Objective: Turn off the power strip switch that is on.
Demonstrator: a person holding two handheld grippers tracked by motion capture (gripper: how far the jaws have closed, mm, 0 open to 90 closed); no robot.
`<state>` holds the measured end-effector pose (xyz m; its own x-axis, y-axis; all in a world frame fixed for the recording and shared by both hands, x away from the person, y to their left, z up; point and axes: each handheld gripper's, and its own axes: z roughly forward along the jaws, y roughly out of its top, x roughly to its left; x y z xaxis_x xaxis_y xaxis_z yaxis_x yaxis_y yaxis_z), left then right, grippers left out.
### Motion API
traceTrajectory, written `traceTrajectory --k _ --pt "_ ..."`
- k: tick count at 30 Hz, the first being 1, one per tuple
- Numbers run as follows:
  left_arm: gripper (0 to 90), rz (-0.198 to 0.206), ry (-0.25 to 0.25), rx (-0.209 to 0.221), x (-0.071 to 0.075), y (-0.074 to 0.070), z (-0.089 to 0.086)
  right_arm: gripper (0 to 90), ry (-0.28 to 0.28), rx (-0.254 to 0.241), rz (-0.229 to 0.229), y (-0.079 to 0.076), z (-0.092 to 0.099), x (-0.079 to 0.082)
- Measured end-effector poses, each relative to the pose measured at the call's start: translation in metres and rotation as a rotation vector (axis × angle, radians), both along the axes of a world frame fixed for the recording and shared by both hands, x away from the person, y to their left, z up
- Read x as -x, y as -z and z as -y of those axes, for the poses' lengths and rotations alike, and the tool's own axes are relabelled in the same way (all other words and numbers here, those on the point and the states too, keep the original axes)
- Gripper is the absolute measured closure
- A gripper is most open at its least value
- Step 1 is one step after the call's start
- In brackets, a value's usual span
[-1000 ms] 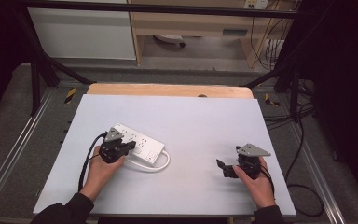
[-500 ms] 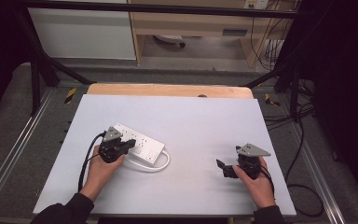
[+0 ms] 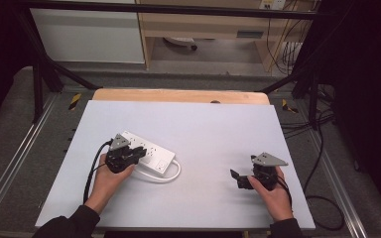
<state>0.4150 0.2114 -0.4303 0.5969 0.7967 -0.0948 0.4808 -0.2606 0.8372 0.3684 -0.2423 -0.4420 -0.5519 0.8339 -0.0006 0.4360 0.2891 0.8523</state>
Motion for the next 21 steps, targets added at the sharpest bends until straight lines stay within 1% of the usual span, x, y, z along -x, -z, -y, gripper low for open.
traceTrajectory --k 7,9,11,14,16,17,21 --pt "56.1 0.021 -0.018 0.021 0.0 -0.003 0.001 4.2 0.001 -0.001 0.001 0.0 0.0 0.0" --pt "48.8 0.022 -0.026 0.035 -0.001 -0.003 0.002 4.0 0.001 -0.001 0.001 0.0 0.0 0.0" --pt "43.5 0.027 -0.025 0.051 -0.001 -0.004 0.002 3.9 0.002 -0.001 0.001 0.0 0.0 0.0" --pt "31.2 0.032 -0.038 0.058 -0.002 -0.006 0.003 3.8 0.002 0.0 0.001 0.0 0.0 0.0" --pt "22.4 0.041 -0.067 0.066 -0.002 -0.008 0.004 3.8 0.002 0.001 0.001 0.0 0.0 0.0" --pt "18.9 0.043 -0.072 0.071 -0.002 -0.009 0.003 3.8 0.001 0.001 0.001 0.0 0.0 0.0" --pt "12.9 0.056 -0.076 0.111 -0.003 -0.012 0.001 3.7 0.001 0.0 0.001 0.0 0.0 0.0"
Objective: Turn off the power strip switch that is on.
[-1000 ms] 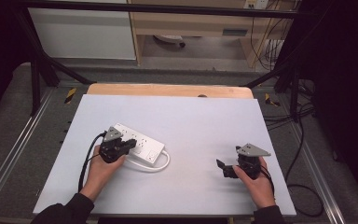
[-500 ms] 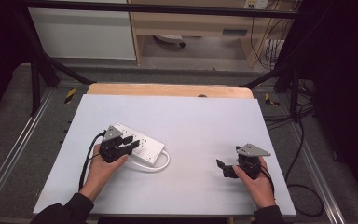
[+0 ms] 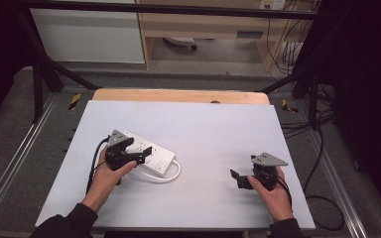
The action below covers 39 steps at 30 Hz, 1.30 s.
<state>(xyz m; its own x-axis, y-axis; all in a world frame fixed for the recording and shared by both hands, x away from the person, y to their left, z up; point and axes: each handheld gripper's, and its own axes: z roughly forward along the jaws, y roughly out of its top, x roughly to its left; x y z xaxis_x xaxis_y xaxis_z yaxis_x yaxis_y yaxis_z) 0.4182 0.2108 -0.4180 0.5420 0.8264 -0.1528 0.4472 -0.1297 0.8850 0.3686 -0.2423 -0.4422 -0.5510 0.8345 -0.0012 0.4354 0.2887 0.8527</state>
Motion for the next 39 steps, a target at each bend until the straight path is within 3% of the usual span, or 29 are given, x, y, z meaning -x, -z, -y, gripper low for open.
traceTrajectory --k 5,12,26,39 --pt "10.8 0.003 0.005 0.032 -0.001 -0.005 -0.002 3.5 -0.001 -0.003 -0.002 0.0 0.0 0.0" --pt "9.0 0.007 0.007 0.043 0.001 -0.012 -0.006 2.7 -0.004 -0.015 -0.009 0.0 0.0 0.0" --pt "9.1 -0.005 0.01 0.013 0.014 -0.032 -0.026 2.4 -0.01 -0.025 -0.014 0.0 0.001 -0.001" --pt "9.4 0.0 -0.013 0.007 0.036 -0.051 -0.06 2.4 -0.006 -0.025 -0.015 0.0 0.002 -0.001"
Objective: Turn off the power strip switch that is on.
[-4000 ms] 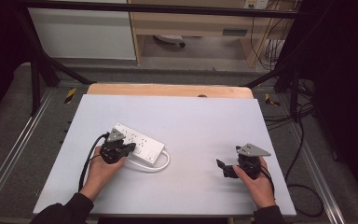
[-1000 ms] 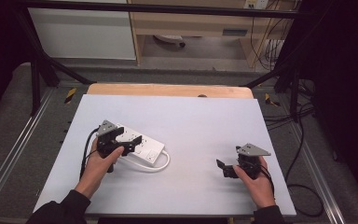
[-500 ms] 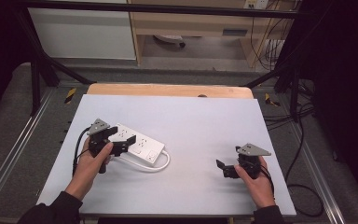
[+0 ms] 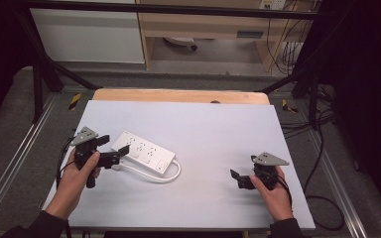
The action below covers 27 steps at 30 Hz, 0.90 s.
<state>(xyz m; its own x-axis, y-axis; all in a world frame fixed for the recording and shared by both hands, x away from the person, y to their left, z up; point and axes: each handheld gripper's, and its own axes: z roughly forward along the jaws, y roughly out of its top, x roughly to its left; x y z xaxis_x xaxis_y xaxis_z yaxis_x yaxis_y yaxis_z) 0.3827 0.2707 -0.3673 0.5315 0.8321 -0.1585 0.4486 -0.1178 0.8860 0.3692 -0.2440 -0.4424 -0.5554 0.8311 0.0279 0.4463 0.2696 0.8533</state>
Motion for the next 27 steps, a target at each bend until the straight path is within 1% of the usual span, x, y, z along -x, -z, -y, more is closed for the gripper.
traceTrajectory --k 3,8,10,12,15,24,27 --pt "9.2 0.007 -0.011 -0.006 0.006 -0.002 -0.007 2.4 -0.001 0.002 0.0 0.0 0.0 0.0" --pt "9.2 0.013 -0.012 -0.005 0.015 -0.003 -0.018 2.4 0.001 0.002 0.001 0.0 0.001 0.0" --pt "9.2 0.011 -0.016 0.003 0.019 -0.001 -0.02 2.4 0.0 0.002 0.001 0.0 0.001 0.0" --pt "9.2 0.012 -0.011 0.002 0.023 0.001 -0.023 2.3 0.004 0.001 0.0 0.0 0.002 0.0" --pt "9.2 0.009 -0.016 0.005 0.028 0.004 -0.027 2.3 0.007 -0.003 0.002 0.0 0.002 0.0" --pt "9.3 0.01 -0.036 0.02 0.039 0.01 -0.041 2.3 0.008 0.003 0.003 0.0 0.003 0.0" --pt "9.3 0.003 -0.038 0.023 0.043 0.013 -0.044 2.3 0.01 0.003 0.003 0.0 0.003 0.0"
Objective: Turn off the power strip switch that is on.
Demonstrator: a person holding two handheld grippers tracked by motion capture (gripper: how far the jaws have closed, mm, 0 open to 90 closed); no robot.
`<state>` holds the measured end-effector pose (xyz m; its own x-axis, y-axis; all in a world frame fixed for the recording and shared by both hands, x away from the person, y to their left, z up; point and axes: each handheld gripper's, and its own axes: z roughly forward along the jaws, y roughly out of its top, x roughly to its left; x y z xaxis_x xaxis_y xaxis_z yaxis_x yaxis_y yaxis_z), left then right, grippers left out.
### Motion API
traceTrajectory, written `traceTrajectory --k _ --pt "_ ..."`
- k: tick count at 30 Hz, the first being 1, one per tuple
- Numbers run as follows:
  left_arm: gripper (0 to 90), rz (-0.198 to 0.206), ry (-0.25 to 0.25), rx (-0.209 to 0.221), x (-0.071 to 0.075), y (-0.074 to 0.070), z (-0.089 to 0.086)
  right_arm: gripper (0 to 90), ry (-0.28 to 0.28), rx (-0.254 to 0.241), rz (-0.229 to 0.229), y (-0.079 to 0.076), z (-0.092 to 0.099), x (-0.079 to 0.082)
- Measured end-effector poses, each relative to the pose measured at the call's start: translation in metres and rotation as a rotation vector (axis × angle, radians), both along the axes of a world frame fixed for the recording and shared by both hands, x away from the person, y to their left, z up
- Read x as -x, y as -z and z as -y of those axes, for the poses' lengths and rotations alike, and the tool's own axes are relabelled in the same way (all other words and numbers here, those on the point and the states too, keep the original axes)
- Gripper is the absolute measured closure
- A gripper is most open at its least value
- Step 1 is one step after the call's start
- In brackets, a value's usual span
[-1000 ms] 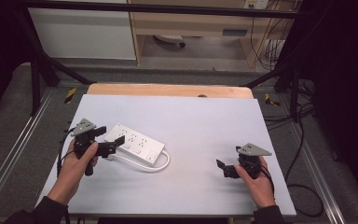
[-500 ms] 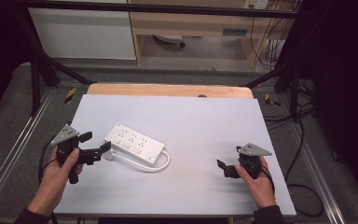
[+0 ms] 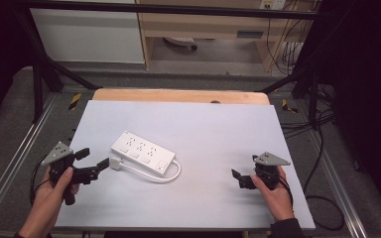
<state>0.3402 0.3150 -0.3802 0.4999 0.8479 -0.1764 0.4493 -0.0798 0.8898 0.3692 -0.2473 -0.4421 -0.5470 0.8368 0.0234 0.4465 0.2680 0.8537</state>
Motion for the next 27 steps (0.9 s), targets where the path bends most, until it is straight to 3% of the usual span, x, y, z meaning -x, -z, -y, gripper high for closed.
traceTrajectory --k 10,20,24,27 --pt "9.3 -0.017 -0.008 0.005 0.009 0.016 -0.007 2.3 0.003 0.001 -0.005 0.0 0.001 0.0" --pt "9.7 -0.044 0.001 -0.033 0.014 0.034 -0.002 2.4 0.013 0.013 -0.008 0.001 0.002 -0.001" --pt "9.6 -0.052 0.013 -0.047 0.017 0.039 0.0 2.7 0.03 0.028 -0.03 0.004 0.003 -0.002" --pt "9.7 -0.058 0.01 -0.044 0.018 0.043 0.002 3.4 0.07 0.056 -0.082 0.01 0.004 -0.006"
